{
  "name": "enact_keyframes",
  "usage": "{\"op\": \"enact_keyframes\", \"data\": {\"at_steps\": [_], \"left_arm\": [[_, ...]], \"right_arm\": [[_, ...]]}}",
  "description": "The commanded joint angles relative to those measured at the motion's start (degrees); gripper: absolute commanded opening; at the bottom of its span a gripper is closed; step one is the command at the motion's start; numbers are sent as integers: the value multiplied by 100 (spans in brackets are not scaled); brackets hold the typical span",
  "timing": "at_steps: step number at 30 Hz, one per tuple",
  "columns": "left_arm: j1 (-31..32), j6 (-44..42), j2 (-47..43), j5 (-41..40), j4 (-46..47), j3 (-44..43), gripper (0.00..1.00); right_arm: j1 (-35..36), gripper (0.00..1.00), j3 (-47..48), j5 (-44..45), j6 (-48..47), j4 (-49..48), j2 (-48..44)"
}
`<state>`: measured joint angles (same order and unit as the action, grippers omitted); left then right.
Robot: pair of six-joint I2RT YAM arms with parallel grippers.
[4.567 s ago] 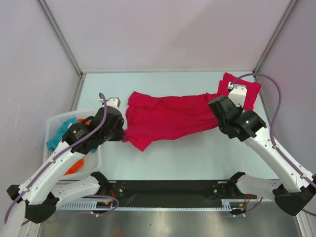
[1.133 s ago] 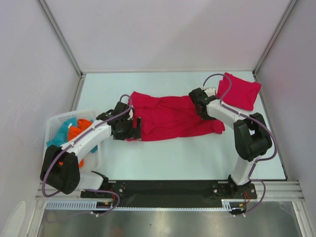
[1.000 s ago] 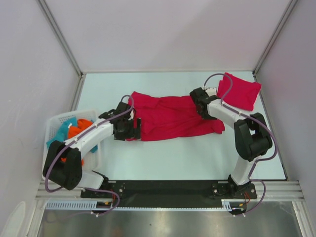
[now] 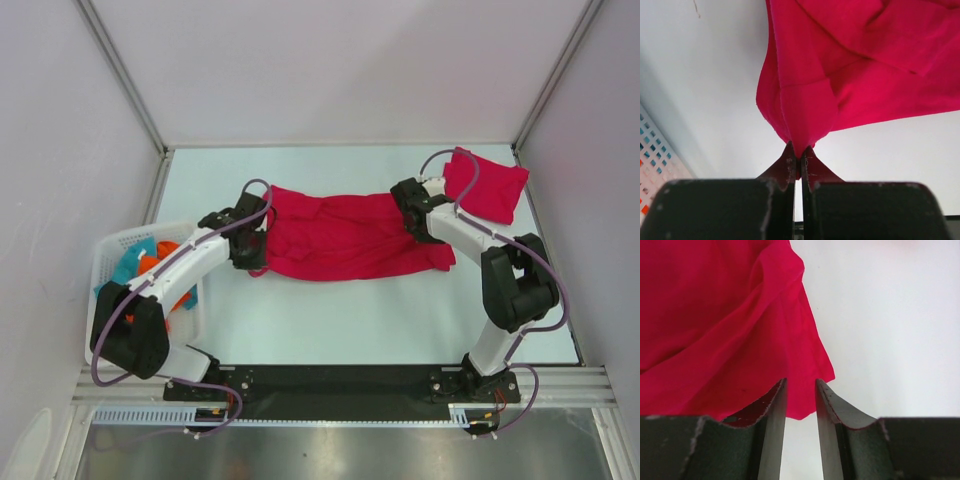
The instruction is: Fold and stack the t-shirts
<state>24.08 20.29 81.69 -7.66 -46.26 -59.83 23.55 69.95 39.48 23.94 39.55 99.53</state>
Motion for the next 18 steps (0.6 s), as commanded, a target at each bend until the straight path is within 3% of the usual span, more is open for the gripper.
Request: {"op": "enact_keyframes", "data": {"at_steps": [1, 8, 18], "left_arm": [[-43, -175, -163, -131, -296, -169, 0], [-43, -201, -136, -95, -243, -178, 0], [-157, -307, -232, -122, -252, -169, 0]], "right_arm": [[27, 36, -26, -20, 93, -228, -21], [-26, 49, 203, -73, 93, -229, 374], [-26, 49, -96, 7, 207, -185, 295]]}}
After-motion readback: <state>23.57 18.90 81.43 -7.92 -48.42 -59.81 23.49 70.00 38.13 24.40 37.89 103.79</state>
